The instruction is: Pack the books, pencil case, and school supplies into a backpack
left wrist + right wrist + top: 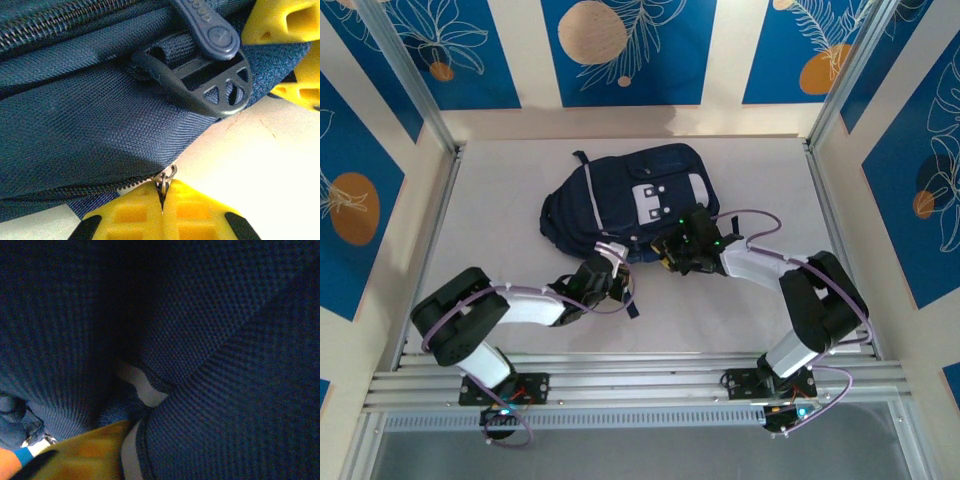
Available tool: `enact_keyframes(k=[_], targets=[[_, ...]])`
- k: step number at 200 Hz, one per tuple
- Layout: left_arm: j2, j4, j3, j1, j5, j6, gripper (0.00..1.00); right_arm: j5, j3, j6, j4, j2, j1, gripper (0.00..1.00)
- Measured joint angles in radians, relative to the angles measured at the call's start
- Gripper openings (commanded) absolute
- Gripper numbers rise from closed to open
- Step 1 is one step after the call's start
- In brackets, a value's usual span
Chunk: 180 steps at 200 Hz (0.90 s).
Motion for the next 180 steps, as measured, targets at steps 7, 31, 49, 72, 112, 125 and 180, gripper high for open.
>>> enact_keyframes(k=[7, 31, 49, 72, 112, 125, 180], targets=[[0.000, -0.002, 0.001, 0.000, 0.002, 0.000, 0.00, 0.007, 0.000, -0.001, 0.000, 0.000, 0.001, 0.08], [0.000, -0.014, 0.010, 0.003, 0.002, 0.000, 0.00, 0.033, 0.010, -0.022, -0.023, -0.003, 0.000, 0.00], [0.000, -0.024, 0.013, 0.008, 0.002, 0.000, 0.00, 0.045, 0.019, -0.042, -0.051, -0.013, 0.000, 0.00], [-0.002, -0.029, 0.013, 0.013, 0.006, 0.000, 0.00, 0.051, 0.021, -0.067, -0.085, -0.033, -0.014, 0.00], [-0.029, -0.046, 0.013, 0.027, 0.014, 0.000, 0.00, 0.048, 0.021, -0.108, -0.123, -0.047, -0.056, 0.00], [-0.040, -0.048, 0.008, 0.030, 0.017, 0.000, 0.00, 0.043, 0.021, -0.125, -0.134, -0.051, -0.068, 0.00], [-0.089, -0.049, -0.035, 0.040, 0.033, 0.000, 0.00, 0.005, 0.026, -0.197, -0.183, -0.058, -0.153, 0.00]])
